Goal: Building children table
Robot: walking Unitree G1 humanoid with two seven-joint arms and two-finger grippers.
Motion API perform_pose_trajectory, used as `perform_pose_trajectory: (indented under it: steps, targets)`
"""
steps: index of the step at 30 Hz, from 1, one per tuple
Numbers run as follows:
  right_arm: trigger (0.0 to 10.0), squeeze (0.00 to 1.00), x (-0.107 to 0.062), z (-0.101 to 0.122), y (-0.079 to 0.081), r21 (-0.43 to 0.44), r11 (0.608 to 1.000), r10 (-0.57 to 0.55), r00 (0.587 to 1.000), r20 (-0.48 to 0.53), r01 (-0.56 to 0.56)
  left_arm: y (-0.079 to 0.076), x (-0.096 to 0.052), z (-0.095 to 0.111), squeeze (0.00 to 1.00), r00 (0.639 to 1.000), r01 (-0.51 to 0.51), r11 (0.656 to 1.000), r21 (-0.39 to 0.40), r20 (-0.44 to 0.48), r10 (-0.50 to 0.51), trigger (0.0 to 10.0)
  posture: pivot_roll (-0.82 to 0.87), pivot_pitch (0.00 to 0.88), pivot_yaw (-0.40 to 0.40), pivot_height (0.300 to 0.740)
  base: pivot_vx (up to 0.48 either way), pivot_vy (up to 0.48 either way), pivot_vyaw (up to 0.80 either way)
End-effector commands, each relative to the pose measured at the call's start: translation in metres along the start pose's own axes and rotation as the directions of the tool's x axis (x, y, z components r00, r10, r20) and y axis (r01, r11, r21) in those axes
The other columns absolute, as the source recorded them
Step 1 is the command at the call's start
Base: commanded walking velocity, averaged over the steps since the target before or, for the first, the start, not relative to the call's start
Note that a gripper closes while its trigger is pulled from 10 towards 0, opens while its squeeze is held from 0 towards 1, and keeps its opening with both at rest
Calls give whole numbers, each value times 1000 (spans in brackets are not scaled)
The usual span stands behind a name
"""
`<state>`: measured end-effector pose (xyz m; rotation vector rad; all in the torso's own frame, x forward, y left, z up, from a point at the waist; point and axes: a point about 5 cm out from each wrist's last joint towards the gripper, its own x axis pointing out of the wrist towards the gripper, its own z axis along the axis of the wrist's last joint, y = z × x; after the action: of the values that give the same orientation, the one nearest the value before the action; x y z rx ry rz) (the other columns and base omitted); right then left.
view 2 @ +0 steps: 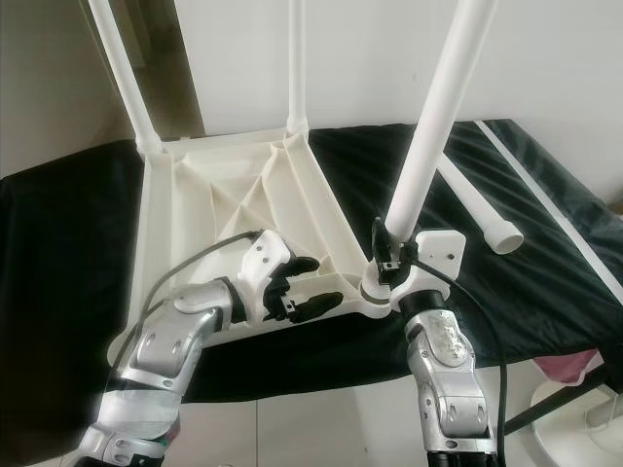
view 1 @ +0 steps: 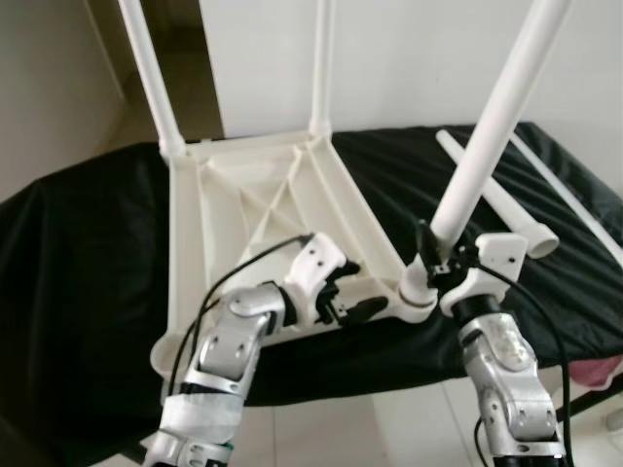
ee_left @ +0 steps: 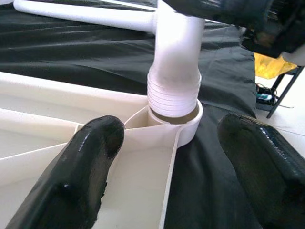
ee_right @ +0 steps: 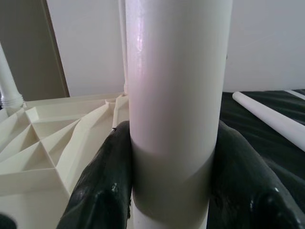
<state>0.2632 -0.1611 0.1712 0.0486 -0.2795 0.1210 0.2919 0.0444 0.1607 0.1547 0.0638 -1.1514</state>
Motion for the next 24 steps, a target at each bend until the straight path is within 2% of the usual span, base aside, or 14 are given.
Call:
perform_pose_trajectory:
  steps: [1,8,13,19,24]
  targets:
    - [10000,0,-7,-18,3,12,1000,16,996,-83,-15,8,-1,0,0,990,-139,990,2,3,139,10000,44,0,-9,740,0,0,0]
    - [10000,0,-14,-29,2,-24,999,37,993,-111,-40,9,0,1,0,990,-138,990,0,6,138,10000,42,0,-5,740,0,0,0]
    - [10000,0,-18,-31,0,-46,997,63,994,-92,-67,8,2,0,0,991,-136,991,7,-4,136,10000,40,0,-2,740,0,0,0]
    - [10000,0,-20,-34,-2,-112,986,117,991,-70,-125,10,2,1,0,990,-140,990,12,-3,140,10000,39,0,6,740,0,0,0]
    - [10000,0,-21,-34,-2,-119,984,124,990,-67,-131,10,2,1,0,990,-140,990,12,-3,140,10000,39,0,6,740,0,0,0]
